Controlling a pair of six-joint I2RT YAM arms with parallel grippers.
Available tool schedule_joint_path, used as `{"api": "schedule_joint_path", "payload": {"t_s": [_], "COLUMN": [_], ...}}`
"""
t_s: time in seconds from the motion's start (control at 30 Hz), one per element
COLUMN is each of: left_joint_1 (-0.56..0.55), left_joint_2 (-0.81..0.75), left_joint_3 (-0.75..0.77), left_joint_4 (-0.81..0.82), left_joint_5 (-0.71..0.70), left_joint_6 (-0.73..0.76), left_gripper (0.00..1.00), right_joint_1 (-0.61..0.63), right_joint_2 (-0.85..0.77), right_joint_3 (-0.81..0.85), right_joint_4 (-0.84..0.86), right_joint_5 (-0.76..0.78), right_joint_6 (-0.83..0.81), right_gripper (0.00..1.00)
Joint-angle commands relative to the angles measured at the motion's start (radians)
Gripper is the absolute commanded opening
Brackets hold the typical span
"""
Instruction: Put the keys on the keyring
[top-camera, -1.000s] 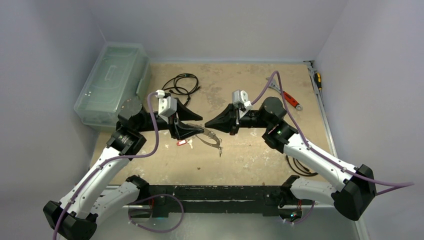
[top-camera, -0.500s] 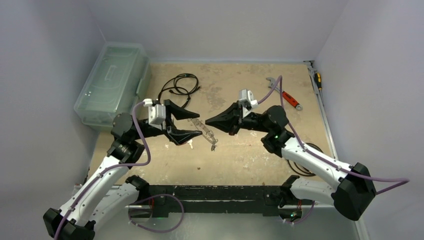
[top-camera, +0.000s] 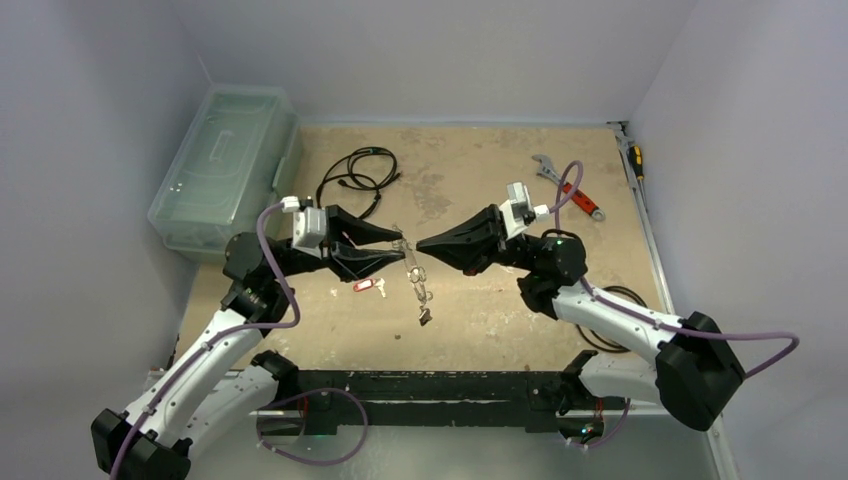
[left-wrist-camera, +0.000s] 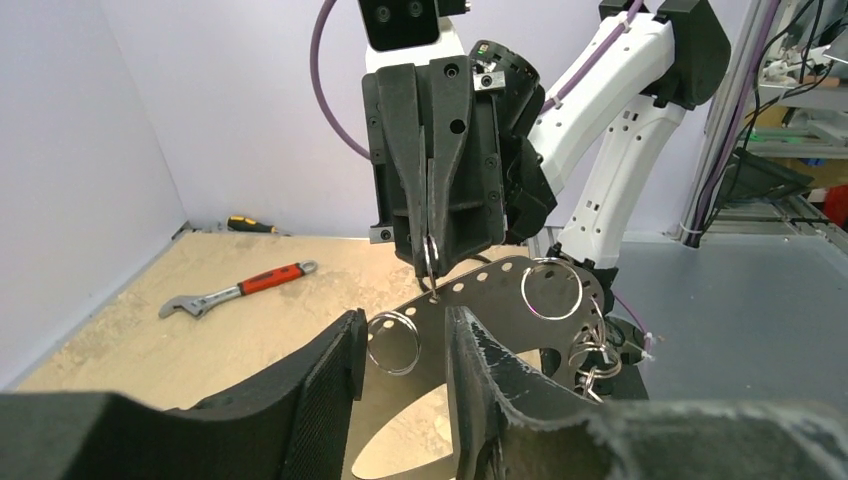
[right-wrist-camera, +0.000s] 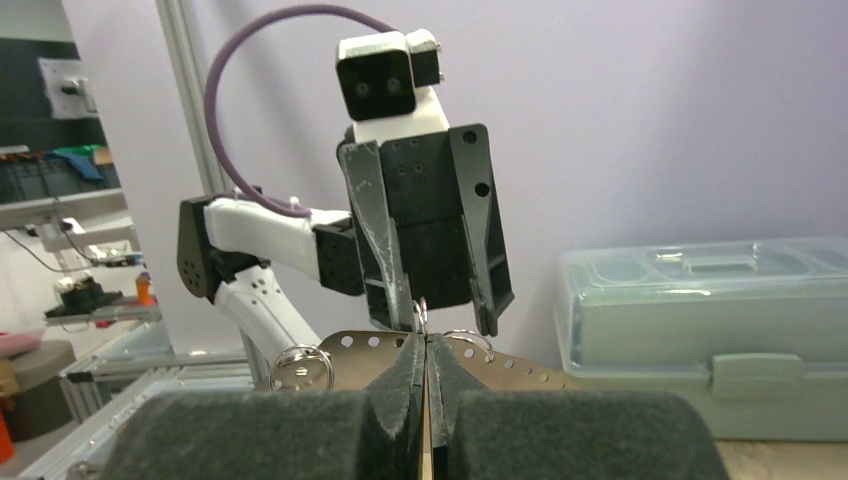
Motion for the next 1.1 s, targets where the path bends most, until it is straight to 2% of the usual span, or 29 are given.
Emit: {"api": "schedule_joint_path", "payload": {"t_s": [0.0,0.4,0.53,0.77,0.83,0.97,1.07], "left_joint_1": [-0.007,-0.007,-0.007,-0.011,-0.013,-0.013,-0.013], "left_joint_2": [0.01,0.03,0.061,0.1,0.111,0.104,0.067], "left_joint_3": [-0.015,-0.055,-0.076,-0.083,-0.086,-0.075,-0.058], "left_joint_4": [0.079,0.23,0.307,0.324,0.342,0.316,0.219], "left_joint_5": [0.006,0.01,0.005,-0.009,-0.012,-0.008,-0.021], "left_joint_6": [-0.039,-0.132,-0.177,-0.178,-0.186,-0.165,-0.104], "left_gripper": [0.35,0.3,0.27,0.17,0.16,0.21,0.32], "right_joint_1": [0.003,0.003,0.003,0.003,0.003,0.002,0.003], "right_joint_2": [0.033,0.098,0.135,0.168,0.175,0.173,0.15], "right_joint_3": [0.003,0.018,0.024,0.04,0.042,0.033,0.024], "right_joint_4": [0.233,0.292,0.349,0.402,0.414,0.42,0.382], "right_joint_5": [0.003,0.037,0.036,0.029,0.024,0.028,0.045], "right_joint_6": [0.124,0.186,0.233,0.278,0.29,0.285,0.253], "right_gripper": [0.0,0.0,0.0,0.0,0.0,0.0,0.0]}}
